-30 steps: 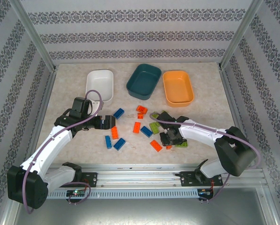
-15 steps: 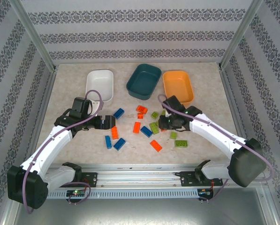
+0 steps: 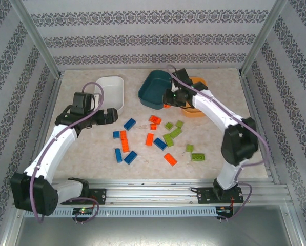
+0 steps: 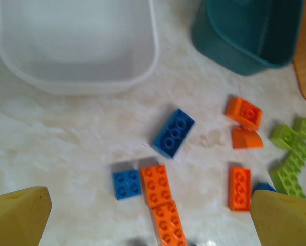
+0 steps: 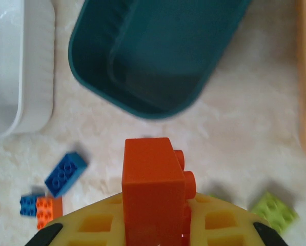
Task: Sort the legos into containers by color
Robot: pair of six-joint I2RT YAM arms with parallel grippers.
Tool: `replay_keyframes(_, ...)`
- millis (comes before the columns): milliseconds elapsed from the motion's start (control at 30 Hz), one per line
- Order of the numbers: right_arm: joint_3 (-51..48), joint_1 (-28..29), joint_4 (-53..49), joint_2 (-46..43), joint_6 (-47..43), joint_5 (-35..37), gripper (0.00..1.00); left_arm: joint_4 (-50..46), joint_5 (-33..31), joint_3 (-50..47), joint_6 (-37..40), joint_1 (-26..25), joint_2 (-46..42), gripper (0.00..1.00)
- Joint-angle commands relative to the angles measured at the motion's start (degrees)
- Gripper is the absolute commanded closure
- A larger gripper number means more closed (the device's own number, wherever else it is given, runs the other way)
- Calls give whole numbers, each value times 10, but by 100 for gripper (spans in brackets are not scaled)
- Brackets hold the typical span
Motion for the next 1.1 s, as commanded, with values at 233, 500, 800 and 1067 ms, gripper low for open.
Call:
replay_keyframes(233,254,-4,-54,233,-30,-1,89,76,5,52,-26,122,151,10)
replay_keyframes(500,363,3,-119,327,-55,-14,88,100,36,146,-9,132,302,21)
replay_keyframes(800,282,12,-133,295,-94,-37,88,115,59,184,2,120,367,24)
replay_keyframes(1067,160,18,-117,220,-107,-37,87,118,78,213,10,76,394,23)
